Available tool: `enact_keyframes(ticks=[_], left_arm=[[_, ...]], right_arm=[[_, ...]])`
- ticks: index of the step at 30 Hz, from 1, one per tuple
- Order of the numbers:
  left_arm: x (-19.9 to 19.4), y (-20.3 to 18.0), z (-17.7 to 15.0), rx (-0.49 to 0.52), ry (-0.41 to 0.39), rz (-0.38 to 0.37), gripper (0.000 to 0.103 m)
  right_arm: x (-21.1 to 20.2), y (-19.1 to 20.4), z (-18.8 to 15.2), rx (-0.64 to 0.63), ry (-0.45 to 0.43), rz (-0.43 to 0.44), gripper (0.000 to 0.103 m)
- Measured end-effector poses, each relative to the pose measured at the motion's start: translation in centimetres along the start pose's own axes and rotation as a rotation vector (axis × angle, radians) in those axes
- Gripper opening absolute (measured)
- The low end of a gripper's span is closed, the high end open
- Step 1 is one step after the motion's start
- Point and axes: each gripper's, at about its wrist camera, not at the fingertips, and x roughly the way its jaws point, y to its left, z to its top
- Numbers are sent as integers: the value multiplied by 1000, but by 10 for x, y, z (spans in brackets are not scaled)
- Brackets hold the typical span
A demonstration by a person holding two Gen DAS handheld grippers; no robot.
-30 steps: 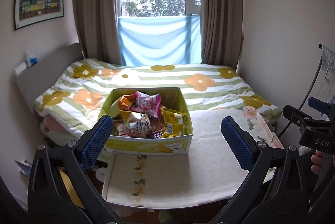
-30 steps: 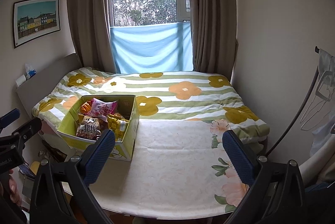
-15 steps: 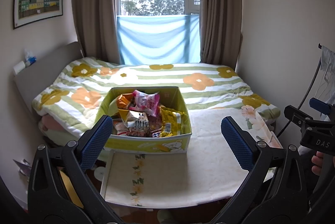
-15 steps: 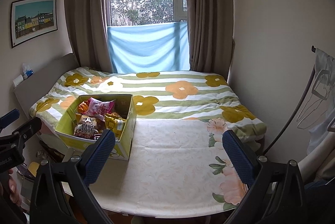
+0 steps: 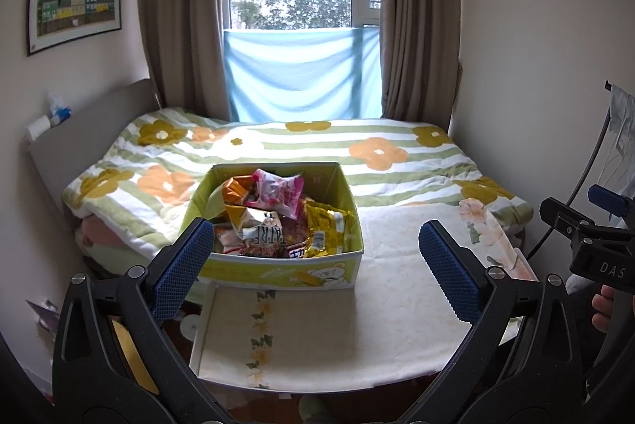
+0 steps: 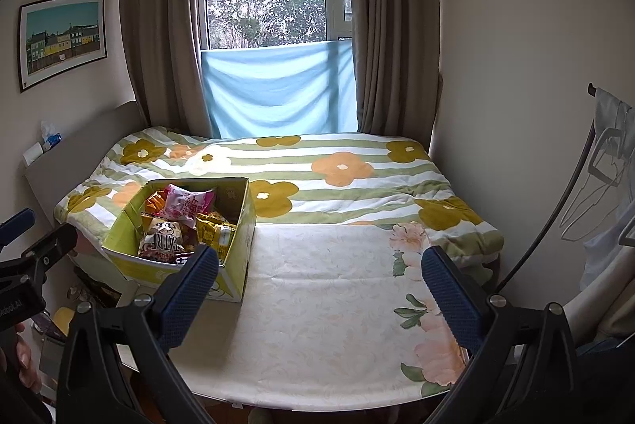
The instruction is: Organize snacks
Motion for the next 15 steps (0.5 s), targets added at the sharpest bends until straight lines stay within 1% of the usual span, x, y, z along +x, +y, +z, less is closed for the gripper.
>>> enact_keyframes(ticks=[15], left_arm=[[-2, -3, 0, -8, -5, 18, 103]], right_arm=[[0, 0, 0, 10, 5, -12, 102]])
